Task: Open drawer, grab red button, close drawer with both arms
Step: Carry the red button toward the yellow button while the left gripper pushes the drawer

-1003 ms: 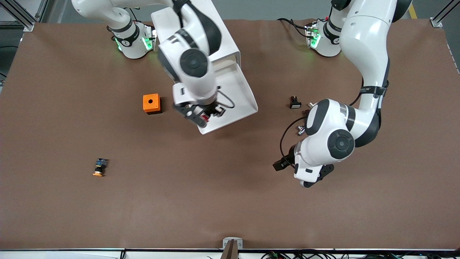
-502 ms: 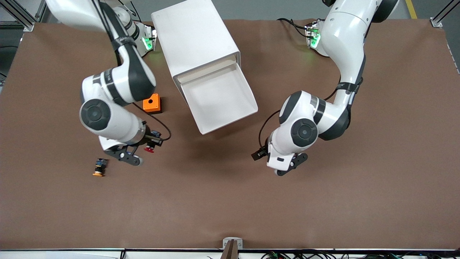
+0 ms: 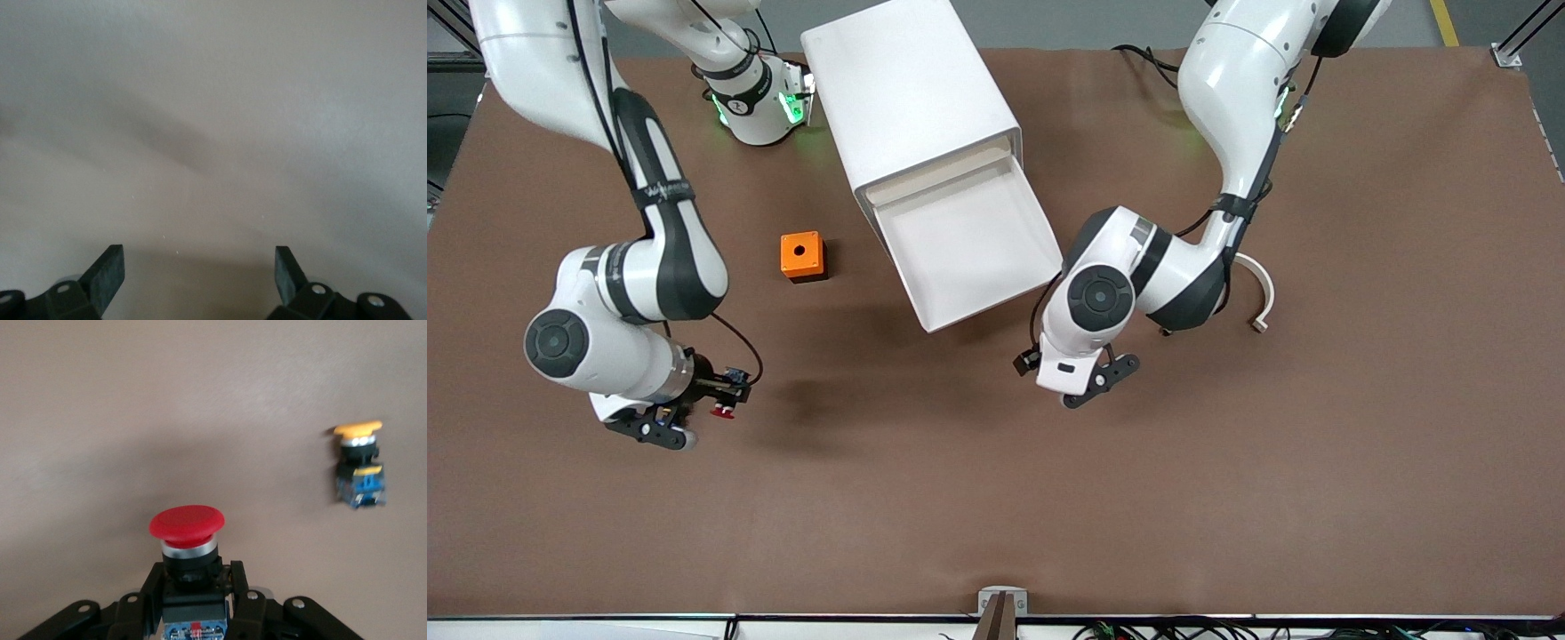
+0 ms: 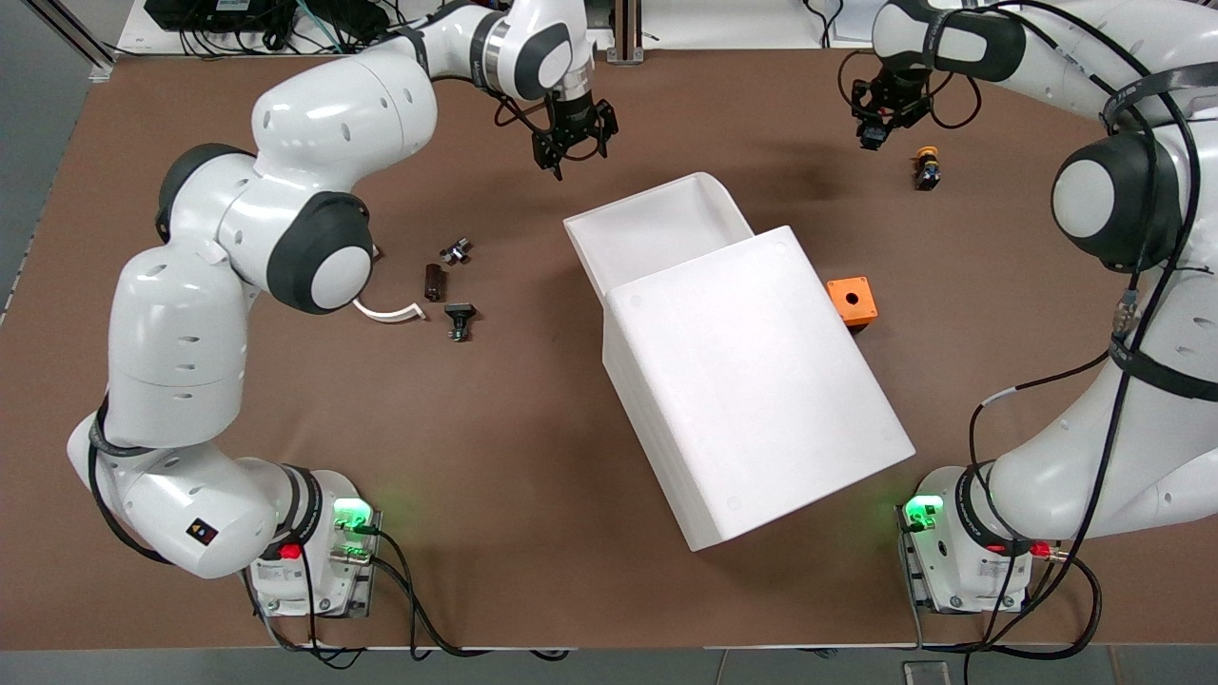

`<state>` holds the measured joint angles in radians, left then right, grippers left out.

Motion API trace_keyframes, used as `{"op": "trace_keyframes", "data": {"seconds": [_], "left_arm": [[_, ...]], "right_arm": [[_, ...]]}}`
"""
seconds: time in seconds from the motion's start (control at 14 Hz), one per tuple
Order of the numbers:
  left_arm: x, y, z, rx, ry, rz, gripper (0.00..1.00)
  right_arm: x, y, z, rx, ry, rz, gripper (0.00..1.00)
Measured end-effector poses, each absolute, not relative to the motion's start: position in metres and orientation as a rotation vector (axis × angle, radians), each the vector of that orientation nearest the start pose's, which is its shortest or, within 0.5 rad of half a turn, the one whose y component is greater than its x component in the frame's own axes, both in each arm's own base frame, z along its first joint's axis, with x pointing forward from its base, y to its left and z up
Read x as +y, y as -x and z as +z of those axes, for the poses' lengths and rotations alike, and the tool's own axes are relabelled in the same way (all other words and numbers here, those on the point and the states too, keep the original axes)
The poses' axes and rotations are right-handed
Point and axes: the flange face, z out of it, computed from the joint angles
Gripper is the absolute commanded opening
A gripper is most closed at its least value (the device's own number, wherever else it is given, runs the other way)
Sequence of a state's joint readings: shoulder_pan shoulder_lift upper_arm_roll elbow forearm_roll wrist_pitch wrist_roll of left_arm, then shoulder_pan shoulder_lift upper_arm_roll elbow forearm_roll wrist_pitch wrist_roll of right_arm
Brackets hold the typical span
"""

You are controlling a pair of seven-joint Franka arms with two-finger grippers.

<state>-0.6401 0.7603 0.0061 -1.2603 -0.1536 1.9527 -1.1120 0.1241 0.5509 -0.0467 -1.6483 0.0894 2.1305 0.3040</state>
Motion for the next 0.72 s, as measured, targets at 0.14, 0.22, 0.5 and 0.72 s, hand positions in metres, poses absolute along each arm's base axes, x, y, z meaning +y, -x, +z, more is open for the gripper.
{"op": "trace_keyframes", "data": {"seconds": [0.14,0.22,0.5,0.72], "left_arm": [[-0.462,-0.579,0.298,-0.841,3.049,0.238,0.99],[-0.468,-0.574,0.298,-0.851,3.043,0.239,0.99],[-0.494,-0.551,0.298,-0.841,3.04,0.241,0.99],[-0.516,-0.531,0.298,-0.808,3.044,0.242,0.99]], "right_arm": [[0.044,-0.679,0.258,0.397,3.079,0.088,0.0],[0.036,-0.68,0.244,0.4,3.08,0.077,0.0],[0.023,-0.682,0.21,0.415,3.083,0.094,0.0],[0.026,-0.683,0.205,0.409,3.082,0.1,0.0]]}}
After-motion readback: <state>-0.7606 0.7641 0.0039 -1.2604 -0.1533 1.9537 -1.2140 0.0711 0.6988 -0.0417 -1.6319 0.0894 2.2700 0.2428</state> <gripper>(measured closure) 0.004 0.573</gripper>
